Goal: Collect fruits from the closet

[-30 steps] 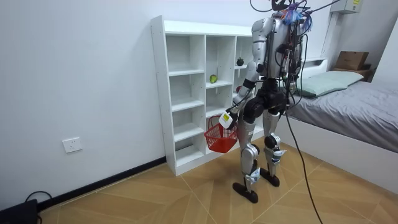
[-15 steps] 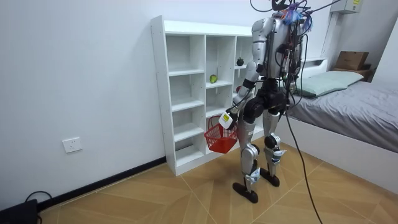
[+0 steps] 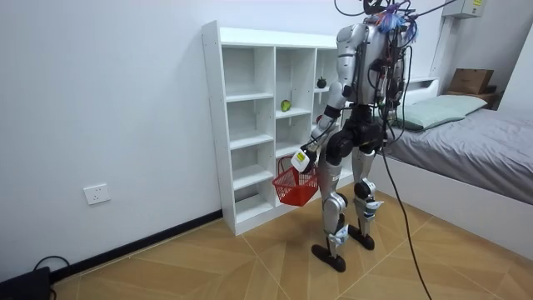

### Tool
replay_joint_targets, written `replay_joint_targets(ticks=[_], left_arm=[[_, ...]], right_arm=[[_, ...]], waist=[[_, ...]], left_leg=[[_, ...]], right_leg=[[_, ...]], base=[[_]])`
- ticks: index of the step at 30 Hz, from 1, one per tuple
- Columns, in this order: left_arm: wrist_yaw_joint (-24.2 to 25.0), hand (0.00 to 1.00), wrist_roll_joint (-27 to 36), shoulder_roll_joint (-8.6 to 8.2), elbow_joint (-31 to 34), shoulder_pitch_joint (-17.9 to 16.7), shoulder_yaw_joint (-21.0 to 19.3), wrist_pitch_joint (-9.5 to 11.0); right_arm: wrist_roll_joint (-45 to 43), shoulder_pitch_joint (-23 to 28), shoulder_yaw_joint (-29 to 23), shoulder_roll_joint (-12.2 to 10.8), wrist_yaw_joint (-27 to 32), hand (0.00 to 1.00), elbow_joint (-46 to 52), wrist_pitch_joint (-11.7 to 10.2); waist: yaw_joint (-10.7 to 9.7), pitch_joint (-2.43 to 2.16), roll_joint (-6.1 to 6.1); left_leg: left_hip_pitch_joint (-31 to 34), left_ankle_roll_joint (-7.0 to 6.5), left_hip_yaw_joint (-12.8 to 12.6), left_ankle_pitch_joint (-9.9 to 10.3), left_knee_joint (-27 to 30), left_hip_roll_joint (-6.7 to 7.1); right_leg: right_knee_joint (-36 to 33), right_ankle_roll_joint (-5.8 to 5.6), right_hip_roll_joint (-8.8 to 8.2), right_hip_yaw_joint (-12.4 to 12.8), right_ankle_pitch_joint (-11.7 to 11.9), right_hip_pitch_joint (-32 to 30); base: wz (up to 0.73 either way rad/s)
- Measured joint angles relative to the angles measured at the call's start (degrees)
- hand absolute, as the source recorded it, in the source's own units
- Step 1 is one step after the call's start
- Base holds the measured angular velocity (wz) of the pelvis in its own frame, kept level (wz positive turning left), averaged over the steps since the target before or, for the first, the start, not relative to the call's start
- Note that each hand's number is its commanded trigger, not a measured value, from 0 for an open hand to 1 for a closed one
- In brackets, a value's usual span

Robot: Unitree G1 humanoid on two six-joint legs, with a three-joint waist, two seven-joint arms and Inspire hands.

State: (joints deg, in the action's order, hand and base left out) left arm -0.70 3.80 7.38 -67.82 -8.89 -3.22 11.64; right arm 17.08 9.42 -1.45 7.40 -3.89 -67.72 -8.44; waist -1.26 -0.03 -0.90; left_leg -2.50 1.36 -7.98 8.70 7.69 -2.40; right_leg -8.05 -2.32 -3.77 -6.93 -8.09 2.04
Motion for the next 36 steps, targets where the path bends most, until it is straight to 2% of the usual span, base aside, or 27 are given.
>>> replay_joint_targets(ticks=[4,6,10,12,15,18,22,26,27,30,36], left_arm=[[-0.87,1.0,-1.32,0.12,0.8,0.0,0.08,0.09],[-1.16,1.0,-1.72,0.11,1.88,-0.05,0.15,0.51],[-1.51,1.0,-1.77,0.14,2.66,-0.11,1.3,1.47],[-1.7,1.0,-2.23,0.14,2.75,-0.72,1.34,2.49],[-1.72,1.0,-2.19,0.15,2.74,-0.51,1.6,2.74],[-1.43,1.0,-2.08,0.29,2.7,-0.54,2.21,2.75],[-0.8,1.0,-1.84,0.31,2.69,-0.97,2.4,2.92],[-0.93,1.0,-1.68,0.37,2.5,-1.56,2.44,2.95],[-0.95,1.0,-1.51,0.36,2.57,-1.65,2.6,2.95],[-0.94,1.0,-1.59,0.36,2.72,-1.63,2.71,2.95],[-0.87,1.0,-1.09,0.42,2.68,-1.23,3.56,2.94]], right_arm=[[-4.73,2.92,0.02,-0.02,2.61,0.0,10.51,-0.5],[-7.1,3.27,-0.08,-0.03,4.54,0.0,13.61,-2.14],[-9.14,5.91,-0.21,-0.07,6.7,0.0,23.48,-2.7],[-11.01,8.8,-0.13,-0.44,7.69,0.0,31.82,-4.28],[-11.05,10.08,0.7,-0.54,9.03,0.0,37.09,-5.29],[-11.03,10.06,1.22,-0.48,10.31,0.0,40.04,-5.29],[-12.56,11.98,1.79,-0.42,13.81,0.0,50.68,-5.59],[-15.23,12.1,2.33,-0.23,17.93,0.0,60.27,-6.19],[-15.53,12.04,2.43,-0.23,18.83,0.0,62.57,-6.99],[-16.48,11.2,2.43,-0.21,20.96,0.0,65.02,-8.57],[-17.25,9.07,2.47,-0.02,24.65,0.0,67.93,-8.61]], waist=[[-0.05,0.1,0.04],[-0.23,0.07,0.07],[-0.33,-0.03,0.35],[-0.18,-0.06,0.56],[-0.25,0.0,0.64],[-0.13,0.07,0.66],[-0.07,0.04,0.9],[-0.14,0.08,0.73],[-0.22,0.07,0.69],[-0.14,0.03,0.57],[-0.04,0.08,0.61]], left_leg=[[0.0,-0.02,-0.22,0.01,0.06,0.0],[-0.1,-0.03,-0.42,0.03,0.04,0.0],[-0.11,-0.05,-0.81,0.06,0.02,0.0],[-0.11,-0.04,-1.4,0.09,0.02,-0.05],[-0.18,-0.11,-1.46,0.23,0.0,-0.05],[-0.18,-0.12,-1.63,0.24,0.0,-0.05],[-0.21,-0.11,-1.66,0.27,-0.03,-0.06],[-0.17,-0.1,-1.7,0.27,-0.05,-0.07],[-0.18,-0.1,-1.7,0.28,-0.06,-0.07],[-0.24,-0.1,-1.7,0.3,-0.06,-0.07],[-0.52,-0.1,-1.73,0.31,-0.1,-0.09]], right_leg=[[-0.1,0.0,0.01,0.31,0.0,-0.13],[-0.06,-0.01,0.03,0.51,0.01,-0.13],[-0.11,-0.02,0.07,0.97,0.01,-0.31],[-0.25,-0.02,0.12,1.58,0.02,-0.59],[-0.63,-0.02,0.12,1.87,0.02,-0.88],[-0.7,-0.08,0.15,2.12,0.06,-1.03],[-0.67,-0.1,0.24,2.19,0.07,-1.08],[-0.65,-0.09,0.25,2.18,0.08,-1.12],[-0.6,-0.09,0.25,2.18,0.07,-1.09],[-0.61,-0.09,0.25,2.15,0.08,-1.05],[-0.7,-0.09,0.27,2.22,0.08,-0.92]], base=[[-0.04],[-0.04],[-0.06],[-0.13],[-0.06],[-0.04],[0.0],[0.0],[0.0],[0.0],[0.0]])
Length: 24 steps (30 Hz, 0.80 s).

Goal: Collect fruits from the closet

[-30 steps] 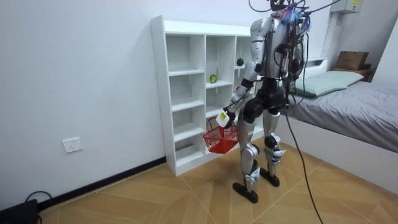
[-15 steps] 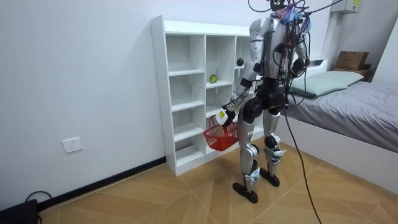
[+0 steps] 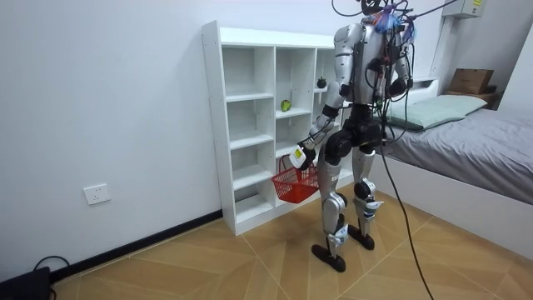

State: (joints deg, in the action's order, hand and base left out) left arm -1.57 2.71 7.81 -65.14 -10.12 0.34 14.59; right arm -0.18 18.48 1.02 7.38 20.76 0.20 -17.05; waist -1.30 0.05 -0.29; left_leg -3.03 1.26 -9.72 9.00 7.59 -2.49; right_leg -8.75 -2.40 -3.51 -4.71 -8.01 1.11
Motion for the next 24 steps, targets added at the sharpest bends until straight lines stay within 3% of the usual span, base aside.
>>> replay_joint_targets(ticks=[7,12,24], left_arm=[[-0.01,1.0,0.01,0.34,-0.25,0.0,0.05,-0.14],[-0.05,1.0,0.01,0.86,-0.26,0.45,0.08,-0.63],[-0.01,1.0,0.05,1.18,-0.26,1.67,1.58,-1.8]], right_arm=[[-0.15,-0.58,0.19,0.5,4.27,0.0,3.24,-0.48],[-2.52,-1.32,2.3,3.42,6.25,0.0,3.92,-0.48],[-2.52,-3.11,2.84,4.2,8.61,0.0,7.49,-0.48]], waist=[[0.3,0.23,-0.43],[0.6,0.43,-0.95],[2.36,0.29,-1.38]], left_leg=[[-0.01,0.0,-0.02,0.0,-0.15,0.0],[0.05,0.01,-0.24,0.01,-0.23,-0.02],[0.39,0.01,-0.24,0.0,-0.21,-0.05]], right_leg=[[0.03,0.0,0.0,0.0,0.0,-0.01],[0.04,0.0,0.02,0.07,0.0,-0.07],[-0.05,0.04,0.01,-0.05,0.05,-0.05]], base=[[0.0],[0.0],[0.0]])
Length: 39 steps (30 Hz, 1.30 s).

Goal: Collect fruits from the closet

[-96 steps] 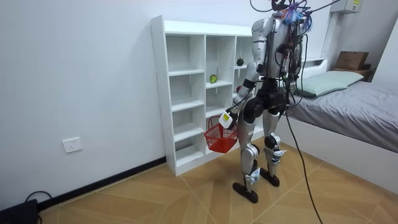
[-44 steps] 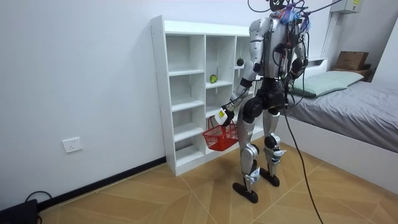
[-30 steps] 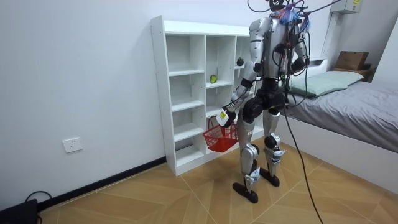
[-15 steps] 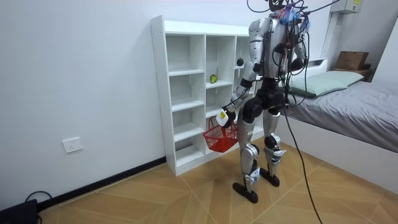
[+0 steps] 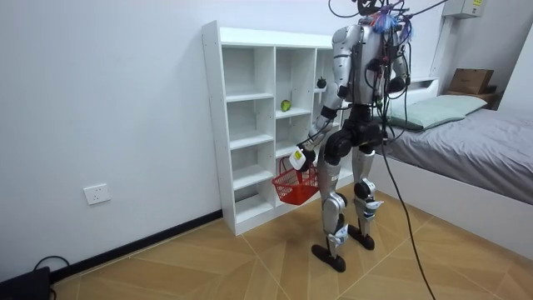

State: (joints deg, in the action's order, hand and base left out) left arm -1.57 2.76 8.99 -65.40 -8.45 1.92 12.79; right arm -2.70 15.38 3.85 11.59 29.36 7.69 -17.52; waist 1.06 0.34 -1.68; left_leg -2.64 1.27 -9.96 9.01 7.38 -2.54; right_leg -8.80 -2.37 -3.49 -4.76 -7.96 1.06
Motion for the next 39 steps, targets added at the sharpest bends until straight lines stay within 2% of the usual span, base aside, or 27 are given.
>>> replay_joint_targets(ticks=[7,14,19,23,32,39], left_arm=[[0.73,1.0,-1.19,0.1,0.0,0.1,-0.67,-0.22],[0.79,1.0,-1.18,0.46,0.2,0.02,-0.66,-0.22],[0.88,1.0,-1.47,0.69,0.37,-0.07,-0.89,-0.24],[0.89,1.0,-3.58,0.67,1.86,-0.23,-1.72,-0.76],[0.96,1.0,-6.17,0.67,2.59,-0.17,-2.9,-2.07],[1.37,1.0,-7.47,0.67,3.24,-0.13,-3.46,-2.47]], right_arm=[[0.32,-4.7,-0.75,0.04,-0.14,0.0,-0.07,-0.11],[2.4,-8.05,-1.34,2.24,-0.07,0.0,-0.26,-1.34],[3.64,-8.5,-3.03,2.39,-0.13,0.0,-0.59,-1.34],[6.59,-9.21,-3.97,3.1,-1.38,0.0,-3.95,-1.19],[7.17,-9.25,-5.73,3.65,-4.48,0.0,-5.22,-1.1],[8.29,-11.9,-6.97,4.55,-6.32,0.0,-10.84,-1.09]], waist=[[0.15,-0.1,0.45],[0.29,-0.07,0.17],[0.44,0.1,-0.47],[0.62,-0.11,-0.98],[0.74,-0.14,-0.85],[0.74,-0.11,-0.82]], left_leg=[[0.16,0.0,0.15,-0.01,0.17,-0.07],[0.39,0.0,0.58,-0.01,0.16,-0.06],[0.4,0.0,0.72,-0.01,0.09,-0.06],[0.41,0.0,0.73,-0.01,0.09,-0.06],[0.38,0.0,0.73,-0.01,0.17,-0.07],[0.5,0.0,0.87,-0.01,0.27,-0.07]], right_leg=[[-0.1,0.06,0.0,-0.22,0.21,-0.01],[0.16,0.05,0.01,-0.52,0.21,-0.05],[0.19,0.04,0.02,-0.64,0.2,-0.07],[0.18,0.04,0.01,-0.64,0.2,-0.06],[0.09,0.05,0.01,-0.64,0.2,-0.05],[0.01,0.05,0.0,-0.78,0.2,-0.01]], base=[[0.0],[0.01],[0.0],[0.0],[0.0],[0.0]])
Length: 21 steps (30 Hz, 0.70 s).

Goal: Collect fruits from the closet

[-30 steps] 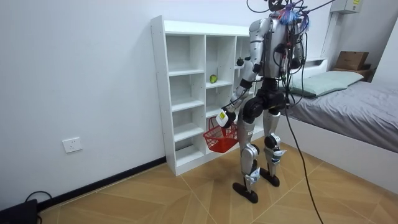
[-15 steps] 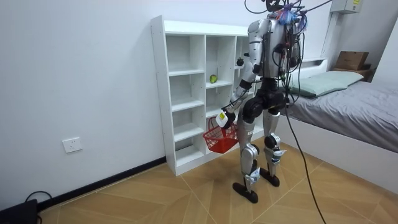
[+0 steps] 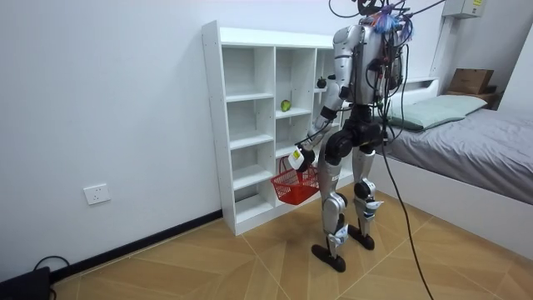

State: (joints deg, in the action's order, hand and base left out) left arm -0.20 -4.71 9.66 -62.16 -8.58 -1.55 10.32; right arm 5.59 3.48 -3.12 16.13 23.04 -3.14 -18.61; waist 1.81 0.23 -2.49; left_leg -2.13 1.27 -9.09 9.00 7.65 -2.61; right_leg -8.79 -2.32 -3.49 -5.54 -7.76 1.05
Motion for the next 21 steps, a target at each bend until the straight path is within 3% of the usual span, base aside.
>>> replay_joint_targets(ticks=[21], left_arm=[[3.01,1.0,0.09,0.0,1.43,0.01,-0.59,-0.37]], right_arm=[[1.12,-3.6,-0.52,0.03,-1.2,0.0,-5.9,0.04]], waist=[[0.33,0.37,-0.78]], left_leg=[[-0.68,0.0,0.26,-0.01,0.04,-0.03]], right_leg=[[-0.04,0.02,-0.12,-1.17,0.02,0.77]], base=[[0.0]])
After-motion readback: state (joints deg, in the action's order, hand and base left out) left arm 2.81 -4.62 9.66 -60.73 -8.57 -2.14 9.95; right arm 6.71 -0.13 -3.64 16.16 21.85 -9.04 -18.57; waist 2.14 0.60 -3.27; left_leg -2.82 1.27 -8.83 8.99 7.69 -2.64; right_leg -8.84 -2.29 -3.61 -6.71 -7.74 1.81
